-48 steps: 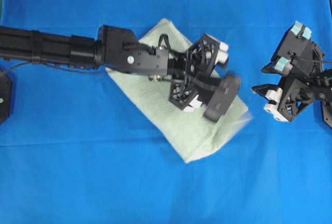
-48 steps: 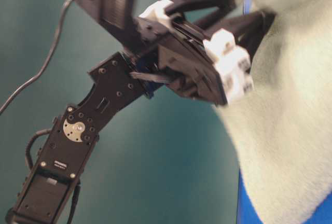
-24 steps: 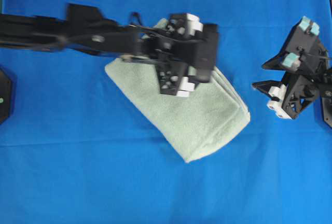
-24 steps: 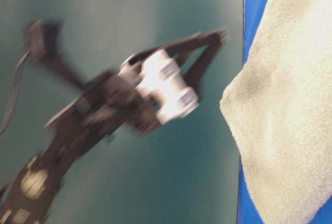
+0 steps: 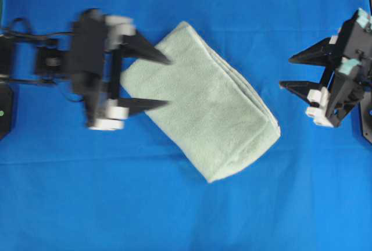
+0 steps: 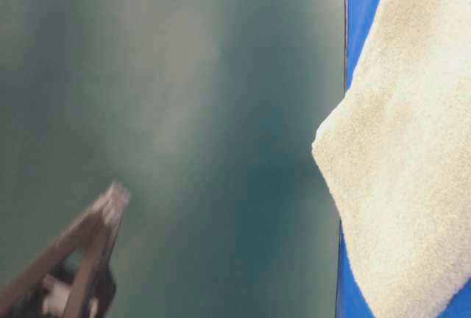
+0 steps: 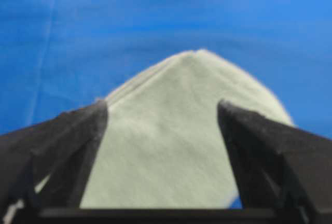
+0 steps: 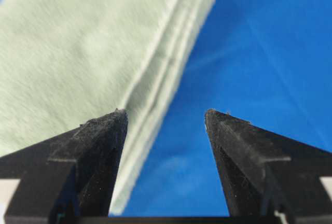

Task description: Fold a bath towel.

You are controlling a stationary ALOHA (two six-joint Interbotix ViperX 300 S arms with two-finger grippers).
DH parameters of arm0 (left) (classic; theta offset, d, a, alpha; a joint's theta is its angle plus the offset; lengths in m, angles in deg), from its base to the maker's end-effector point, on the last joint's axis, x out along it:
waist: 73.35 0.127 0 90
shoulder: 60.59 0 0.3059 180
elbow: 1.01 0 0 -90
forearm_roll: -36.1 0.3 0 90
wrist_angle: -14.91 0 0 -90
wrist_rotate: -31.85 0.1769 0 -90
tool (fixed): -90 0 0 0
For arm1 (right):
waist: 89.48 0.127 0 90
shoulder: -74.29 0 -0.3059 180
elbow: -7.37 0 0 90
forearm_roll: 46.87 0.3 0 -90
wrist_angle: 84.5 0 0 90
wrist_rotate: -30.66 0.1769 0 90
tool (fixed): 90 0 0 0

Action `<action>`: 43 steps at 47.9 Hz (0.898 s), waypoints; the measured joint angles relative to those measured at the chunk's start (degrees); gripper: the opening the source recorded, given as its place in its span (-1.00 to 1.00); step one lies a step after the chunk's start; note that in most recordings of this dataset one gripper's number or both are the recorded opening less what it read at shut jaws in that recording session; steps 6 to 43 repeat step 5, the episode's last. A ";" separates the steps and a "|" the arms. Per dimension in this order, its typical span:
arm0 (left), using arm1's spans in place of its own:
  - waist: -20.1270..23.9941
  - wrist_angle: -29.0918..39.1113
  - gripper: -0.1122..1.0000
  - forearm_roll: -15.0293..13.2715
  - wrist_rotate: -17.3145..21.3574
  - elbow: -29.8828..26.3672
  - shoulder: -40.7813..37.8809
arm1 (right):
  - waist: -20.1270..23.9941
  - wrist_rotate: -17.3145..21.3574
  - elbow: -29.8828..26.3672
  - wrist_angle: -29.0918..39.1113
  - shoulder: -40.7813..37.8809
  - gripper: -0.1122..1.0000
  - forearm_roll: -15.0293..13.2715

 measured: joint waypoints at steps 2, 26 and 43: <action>-0.18 -0.62 0.66 -0.09 -0.88 1.85 2.37 | 0.00 -0.09 0.00 -0.62 1.14 0.33 -0.70; -0.62 -1.14 0.65 -0.09 -1.32 4.48 6.06 | 0.00 -0.62 0.00 -1.14 3.16 0.33 -1.76; -0.62 -1.14 0.65 -0.09 -1.32 4.48 6.06 | 0.00 -0.62 0.00 -1.14 3.16 0.33 -1.76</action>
